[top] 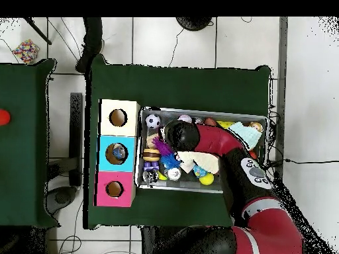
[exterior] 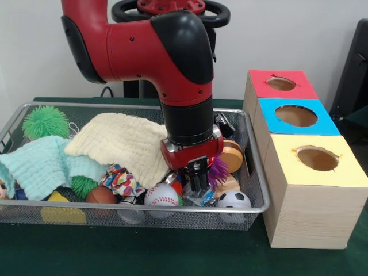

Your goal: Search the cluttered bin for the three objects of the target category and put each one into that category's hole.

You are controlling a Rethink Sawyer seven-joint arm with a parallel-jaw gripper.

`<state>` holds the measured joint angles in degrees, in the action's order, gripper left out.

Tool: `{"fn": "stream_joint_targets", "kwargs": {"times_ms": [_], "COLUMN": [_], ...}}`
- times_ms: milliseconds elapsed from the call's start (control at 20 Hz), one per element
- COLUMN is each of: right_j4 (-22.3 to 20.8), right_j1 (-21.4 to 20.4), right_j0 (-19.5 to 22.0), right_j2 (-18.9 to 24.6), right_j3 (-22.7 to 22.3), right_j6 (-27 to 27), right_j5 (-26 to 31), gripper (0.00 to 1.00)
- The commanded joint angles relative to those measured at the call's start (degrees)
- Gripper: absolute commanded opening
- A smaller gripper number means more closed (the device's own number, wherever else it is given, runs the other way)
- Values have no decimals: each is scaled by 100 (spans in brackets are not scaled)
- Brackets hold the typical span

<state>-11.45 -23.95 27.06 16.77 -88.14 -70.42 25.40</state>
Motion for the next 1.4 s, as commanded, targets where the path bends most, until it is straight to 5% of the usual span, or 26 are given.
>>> {"fn": "stream_joint_targets", "kwargs": {"times_ms": [50,400,650,1050,1400], "right_j4": [-412,-238,-50,-191,-261], "right_j1": [170,101,-391,-708,-392], "right_j0": [109,213,863,619,662], "right_j2": [122,208,1061,837,921], "right_j3": [-111,-235,-880,-823,-758], "right_j6": [95,-220,29,-93,-80], "right_j5": [519,183,53,414,111], "gripper": [0,0,0,0,0]}}
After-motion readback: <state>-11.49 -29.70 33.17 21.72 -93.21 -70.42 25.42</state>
